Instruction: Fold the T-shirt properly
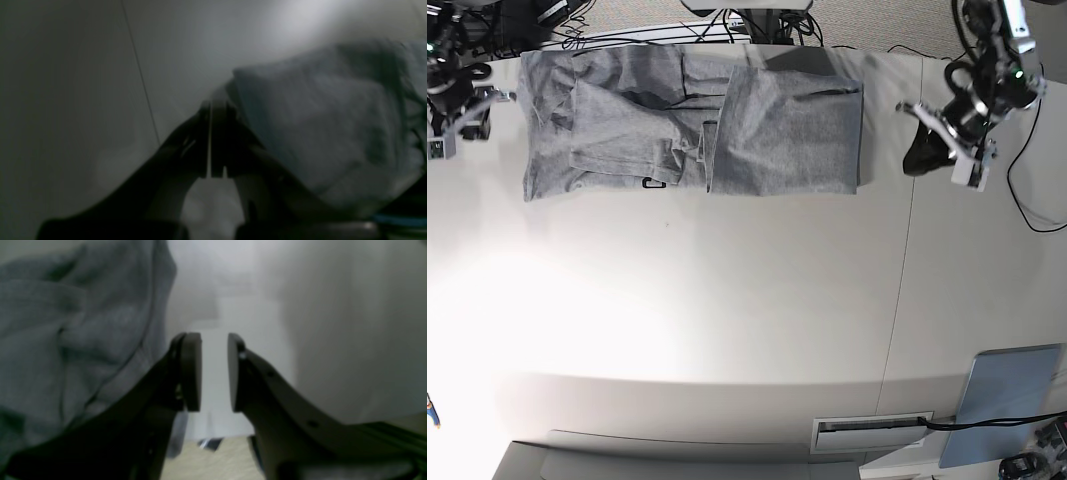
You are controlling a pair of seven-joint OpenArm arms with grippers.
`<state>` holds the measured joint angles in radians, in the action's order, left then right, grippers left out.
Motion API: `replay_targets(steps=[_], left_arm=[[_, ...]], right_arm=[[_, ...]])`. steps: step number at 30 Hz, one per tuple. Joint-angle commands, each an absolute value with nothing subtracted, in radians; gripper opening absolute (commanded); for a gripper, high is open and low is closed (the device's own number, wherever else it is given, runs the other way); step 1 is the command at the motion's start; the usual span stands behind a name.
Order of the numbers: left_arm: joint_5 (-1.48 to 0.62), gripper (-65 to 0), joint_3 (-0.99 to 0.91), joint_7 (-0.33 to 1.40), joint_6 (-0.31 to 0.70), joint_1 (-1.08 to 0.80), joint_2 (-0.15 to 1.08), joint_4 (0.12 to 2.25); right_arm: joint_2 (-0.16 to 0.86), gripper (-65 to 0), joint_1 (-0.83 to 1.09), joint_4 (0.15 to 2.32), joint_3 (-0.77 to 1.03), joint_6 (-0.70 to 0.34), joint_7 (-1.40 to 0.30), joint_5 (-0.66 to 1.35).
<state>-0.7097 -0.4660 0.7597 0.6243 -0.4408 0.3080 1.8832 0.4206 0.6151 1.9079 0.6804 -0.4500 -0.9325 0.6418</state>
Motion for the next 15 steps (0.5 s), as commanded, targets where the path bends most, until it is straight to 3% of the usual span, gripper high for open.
replay_targets(steps=[1,4,8,10,15], left_arm=[[-0.760,-65.0,-0.470,0.741,0.654,-0.456,0.313,1.900],[-0.831,-65.0,-0.466,0.741,0.689,-0.496,0.313,1.900],[-0.881,-65.0,-0.466,0.740,0.698,-0.535,0.313,1.900],[-0.879,-65.0,-0.466,0.741,0.698,-0.548,0.313,1.900],[-0.876,-65.0,-0.466,0.741,0.698,-0.571,0.313,1.900]], right_arm=[[0.438,-50.7,0.618,1.904,0.702,-0.491,-0.929,0.678],[0.437,-49.3,0.618,1.883,0.708,-0.585,-0.974,0.704],[0.437,-32.5,0.618,1.883,0.708,-0.635,-1.030,0.720],[0.437,-27.4,0.618,1.883,0.708,-0.635,-1.033,0.735],[0.437,-27.0,0.617,1.883,0.708,-0.547,-1.129,0.853]])
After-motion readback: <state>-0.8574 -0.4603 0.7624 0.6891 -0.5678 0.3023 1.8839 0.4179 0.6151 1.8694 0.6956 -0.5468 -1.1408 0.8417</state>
